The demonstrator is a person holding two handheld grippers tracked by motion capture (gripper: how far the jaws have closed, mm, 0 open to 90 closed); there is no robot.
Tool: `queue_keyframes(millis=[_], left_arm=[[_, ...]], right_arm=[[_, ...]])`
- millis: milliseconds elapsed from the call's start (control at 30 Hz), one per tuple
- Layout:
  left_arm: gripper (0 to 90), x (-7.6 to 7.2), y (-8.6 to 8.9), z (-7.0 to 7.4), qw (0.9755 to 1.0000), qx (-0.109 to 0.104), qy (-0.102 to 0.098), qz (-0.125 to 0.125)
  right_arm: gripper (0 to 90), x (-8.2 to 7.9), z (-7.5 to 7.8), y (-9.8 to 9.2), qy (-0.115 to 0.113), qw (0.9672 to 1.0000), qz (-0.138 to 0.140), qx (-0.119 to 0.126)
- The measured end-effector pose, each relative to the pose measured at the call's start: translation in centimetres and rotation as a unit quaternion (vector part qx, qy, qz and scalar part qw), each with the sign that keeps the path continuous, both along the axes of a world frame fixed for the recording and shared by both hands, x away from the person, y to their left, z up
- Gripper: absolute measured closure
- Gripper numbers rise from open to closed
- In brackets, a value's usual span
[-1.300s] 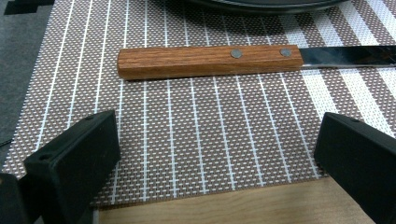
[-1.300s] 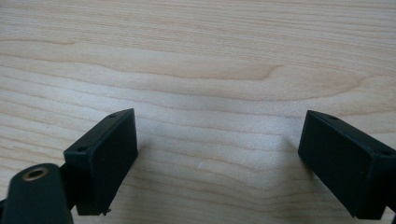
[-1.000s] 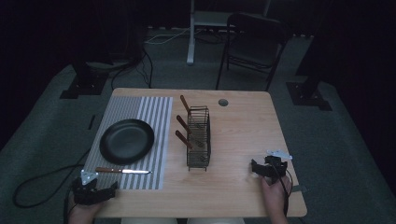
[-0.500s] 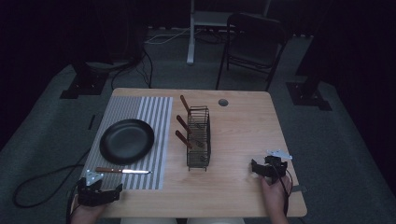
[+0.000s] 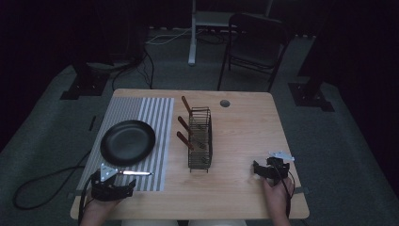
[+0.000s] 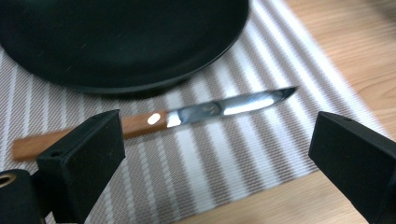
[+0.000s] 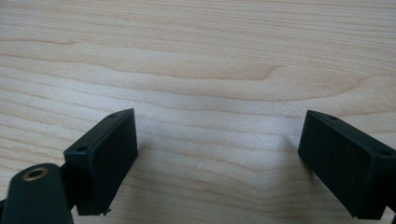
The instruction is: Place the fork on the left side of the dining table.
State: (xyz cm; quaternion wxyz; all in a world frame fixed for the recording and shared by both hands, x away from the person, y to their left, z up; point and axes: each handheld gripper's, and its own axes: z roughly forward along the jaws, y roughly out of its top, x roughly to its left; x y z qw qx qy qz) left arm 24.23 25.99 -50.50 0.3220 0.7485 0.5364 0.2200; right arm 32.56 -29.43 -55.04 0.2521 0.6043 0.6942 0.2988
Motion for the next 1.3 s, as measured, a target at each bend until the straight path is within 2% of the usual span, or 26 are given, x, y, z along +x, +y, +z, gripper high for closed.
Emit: queue_keyframes(millis=[200, 267, 500, 633, 733, 900, 1300], left_arm=[[3.7, 0.6, -2.0, 1.0, 0.9996, 0.002, -0.008, -0.026], [3.7, 0.6, -2.2, 1.2, 0.9995, 0.005, -0.011, -0.03], [3.7, 1.2, -4.0, 2.5, 0.9984, -0.01, -0.017, -0.052], [3.7, 1.4, -5.1, 3.4, 0.997, -0.011, -0.022, -0.074], [3.7, 1.7, -5.9, 3.9, 0.9961, -0.021, -0.024, -0.082], [3.7, 2.1, -7.1, 4.6, 0.994, -0.024, -0.035, -0.101], [3.7, 3.4, -9.9, 6.9, 0.9914, -0.03, -0.056, -0.115]], right_arm=[[11.4, 0.0, 0.0, 0.0, 0.0, 1.0, 0.0, -0.001], [11.5, 0.0, 0.0, 0.0, 0.0, 1.0, 0.0, -0.001], [11.4, 0.0, 0.0, 0.0, 0.0, 1.0, 0.001, -0.001], [11.4, 0.0, 0.0, 0.0, -0.001, 1.0, 0.001, -0.001], [11.5, 0.0, 0.0, 0.0, -0.001, 1.0, 0.001, -0.001], [11.5, 0.0, 0.0, 0.0, -0.001, 1.0, 0.001, -0.001], [11.4, 0.0, 0.0, 0.0, -0.001, 1.0, 0.001, 0.0]])
